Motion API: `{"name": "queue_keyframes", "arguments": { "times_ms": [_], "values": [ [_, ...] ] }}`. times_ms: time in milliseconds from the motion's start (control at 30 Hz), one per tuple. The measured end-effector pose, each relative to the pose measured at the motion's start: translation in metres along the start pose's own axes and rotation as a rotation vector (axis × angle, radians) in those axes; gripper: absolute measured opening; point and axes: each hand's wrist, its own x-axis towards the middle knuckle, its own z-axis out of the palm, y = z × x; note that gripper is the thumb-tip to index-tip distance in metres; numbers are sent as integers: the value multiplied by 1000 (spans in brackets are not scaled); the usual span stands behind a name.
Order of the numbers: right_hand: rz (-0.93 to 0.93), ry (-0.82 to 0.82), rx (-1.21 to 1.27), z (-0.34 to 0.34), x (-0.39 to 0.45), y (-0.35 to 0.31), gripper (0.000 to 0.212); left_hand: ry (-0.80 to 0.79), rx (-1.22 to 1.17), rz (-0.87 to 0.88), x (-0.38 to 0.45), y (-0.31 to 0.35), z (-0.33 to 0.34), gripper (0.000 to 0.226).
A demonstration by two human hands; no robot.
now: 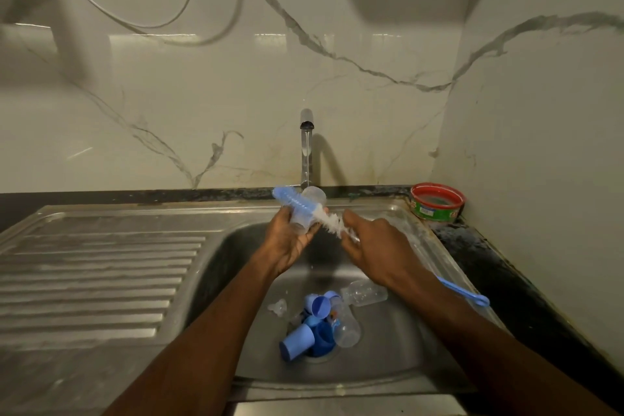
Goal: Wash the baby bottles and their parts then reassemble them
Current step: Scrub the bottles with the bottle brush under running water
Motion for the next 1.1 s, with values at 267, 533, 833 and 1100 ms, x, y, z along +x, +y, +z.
{"name": "queue_keyframes", "arguments": {
  "times_ms": [267,533,833,1100],
  "values": [
    [62,73,57,-9,4,5,18,-73,165,86,7,1,-2,30],
    [166,183,-99,-17,5,8,23,-171,160,-48,1,0,2,49],
    [109,117,-109,-12,7,6,16,-32,194,-19,0,1,-3,41],
    [58,27,83,-11,0,7,17,-43,288,51,6,-2,-7,37]
  ]
}}
